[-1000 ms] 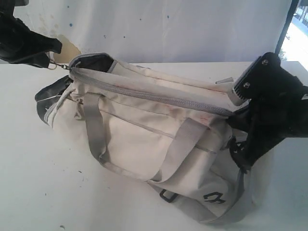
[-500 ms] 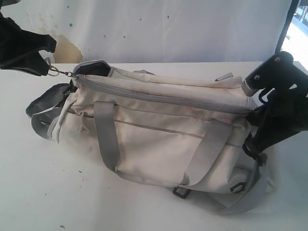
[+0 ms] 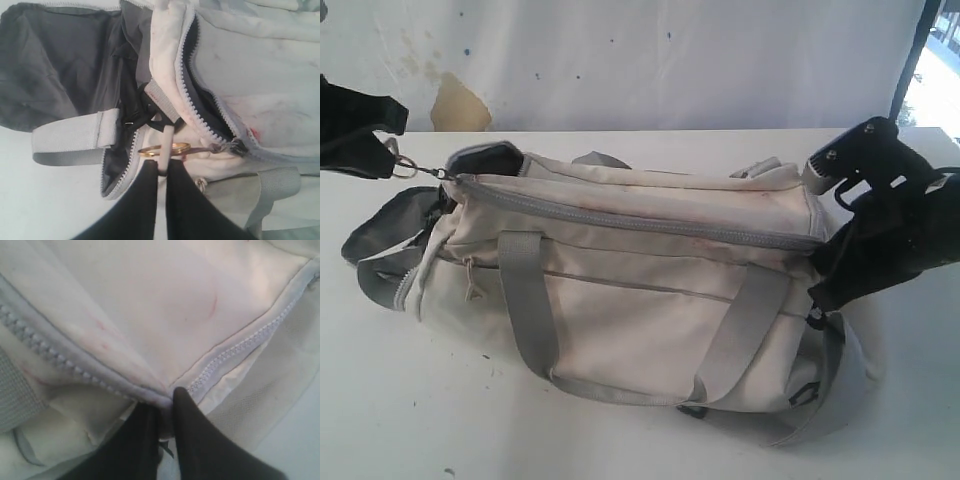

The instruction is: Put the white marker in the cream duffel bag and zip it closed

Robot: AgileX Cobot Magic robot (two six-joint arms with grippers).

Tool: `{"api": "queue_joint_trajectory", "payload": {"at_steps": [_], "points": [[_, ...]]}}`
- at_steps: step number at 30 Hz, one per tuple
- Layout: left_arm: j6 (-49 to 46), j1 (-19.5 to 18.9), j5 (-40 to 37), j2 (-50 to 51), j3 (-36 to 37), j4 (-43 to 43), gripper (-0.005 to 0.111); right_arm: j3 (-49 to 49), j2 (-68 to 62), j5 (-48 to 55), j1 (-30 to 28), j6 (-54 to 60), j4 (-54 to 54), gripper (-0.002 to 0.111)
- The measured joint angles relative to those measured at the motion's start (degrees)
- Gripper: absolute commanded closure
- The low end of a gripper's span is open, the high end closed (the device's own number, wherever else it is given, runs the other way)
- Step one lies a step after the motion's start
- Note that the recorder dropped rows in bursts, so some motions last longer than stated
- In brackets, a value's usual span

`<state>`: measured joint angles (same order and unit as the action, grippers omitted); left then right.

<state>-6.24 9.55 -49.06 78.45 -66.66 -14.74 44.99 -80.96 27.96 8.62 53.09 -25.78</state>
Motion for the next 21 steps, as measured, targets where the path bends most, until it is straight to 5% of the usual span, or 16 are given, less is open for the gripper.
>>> {"api": "queue_joint_trajectory", "payload": {"at_steps": [6, 12, 21], "points": [[-6.45, -2.21, 5.08, -0.26, 0.0, 4.02, 0.107, -0.21, 1.54, 1.46, -2.11, -0.9, 0.16, 0.048], [-12.45, -2.35, 6.85, -0.26, 0.0, 1.33, 0.107, -0.21, 4.52, 3.44, -2.25, -2.04, -1.79, 0.047], [-13.45, -2.45, 6.96, -0.26, 0.0, 0.45, 0.107, -0.21, 7.47, 5.6, 1.9, 6.22, -24.83, 0.052]]}}
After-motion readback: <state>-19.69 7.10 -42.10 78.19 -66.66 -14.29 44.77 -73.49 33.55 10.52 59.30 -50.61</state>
